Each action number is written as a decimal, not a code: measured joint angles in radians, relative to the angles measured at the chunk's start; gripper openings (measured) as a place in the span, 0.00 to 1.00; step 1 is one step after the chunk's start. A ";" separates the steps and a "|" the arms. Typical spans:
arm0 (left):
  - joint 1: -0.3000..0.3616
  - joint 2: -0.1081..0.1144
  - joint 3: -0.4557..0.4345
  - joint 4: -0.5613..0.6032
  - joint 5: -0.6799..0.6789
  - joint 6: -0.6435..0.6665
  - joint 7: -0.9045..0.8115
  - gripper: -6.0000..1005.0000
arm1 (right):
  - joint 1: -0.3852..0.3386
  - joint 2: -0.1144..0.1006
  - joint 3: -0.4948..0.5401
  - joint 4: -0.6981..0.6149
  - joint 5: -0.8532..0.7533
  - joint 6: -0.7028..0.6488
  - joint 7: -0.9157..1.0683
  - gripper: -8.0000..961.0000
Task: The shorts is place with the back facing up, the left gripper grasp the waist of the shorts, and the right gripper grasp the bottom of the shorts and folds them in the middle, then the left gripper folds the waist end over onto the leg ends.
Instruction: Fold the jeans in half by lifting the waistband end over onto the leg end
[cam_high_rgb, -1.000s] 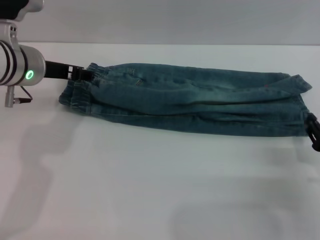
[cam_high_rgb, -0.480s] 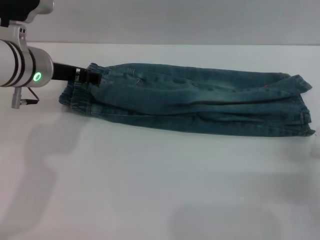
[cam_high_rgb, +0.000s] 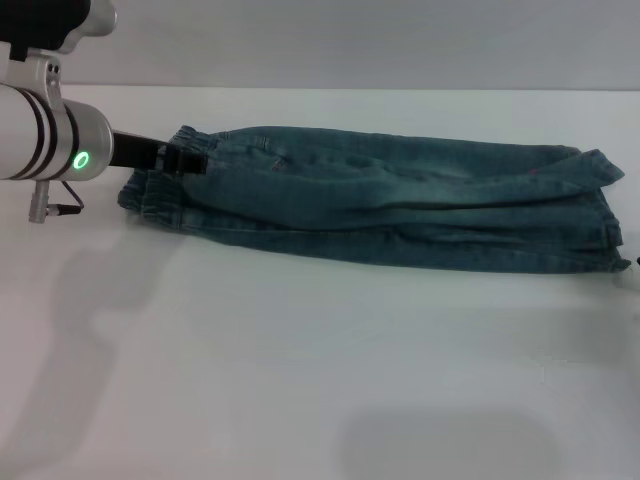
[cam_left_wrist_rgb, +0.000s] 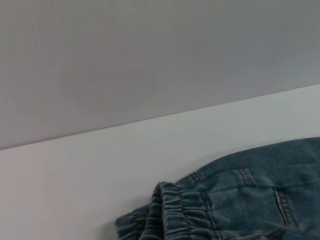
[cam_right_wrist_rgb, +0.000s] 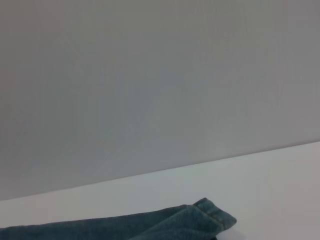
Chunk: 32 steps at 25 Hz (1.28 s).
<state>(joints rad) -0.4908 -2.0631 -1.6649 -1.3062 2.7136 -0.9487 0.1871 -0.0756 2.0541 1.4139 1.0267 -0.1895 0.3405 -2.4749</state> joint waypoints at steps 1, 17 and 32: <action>0.000 0.000 0.004 -0.002 0.000 -0.001 0.000 0.73 | 0.020 -0.003 0.004 -0.020 0.000 0.000 0.008 0.01; -0.009 -0.002 0.011 0.003 -0.003 0.003 0.000 0.73 | 0.187 -0.054 0.035 -0.185 -0.002 0.008 0.133 0.01; -0.010 0.001 0.011 0.009 -0.003 0.008 0.001 0.73 | 0.351 -0.078 0.080 -0.327 -0.003 0.012 0.138 0.01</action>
<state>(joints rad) -0.5006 -2.0617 -1.6536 -1.2976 2.7105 -0.9410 0.1878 0.2752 1.9762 1.4936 0.6996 -0.1921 0.3530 -2.3369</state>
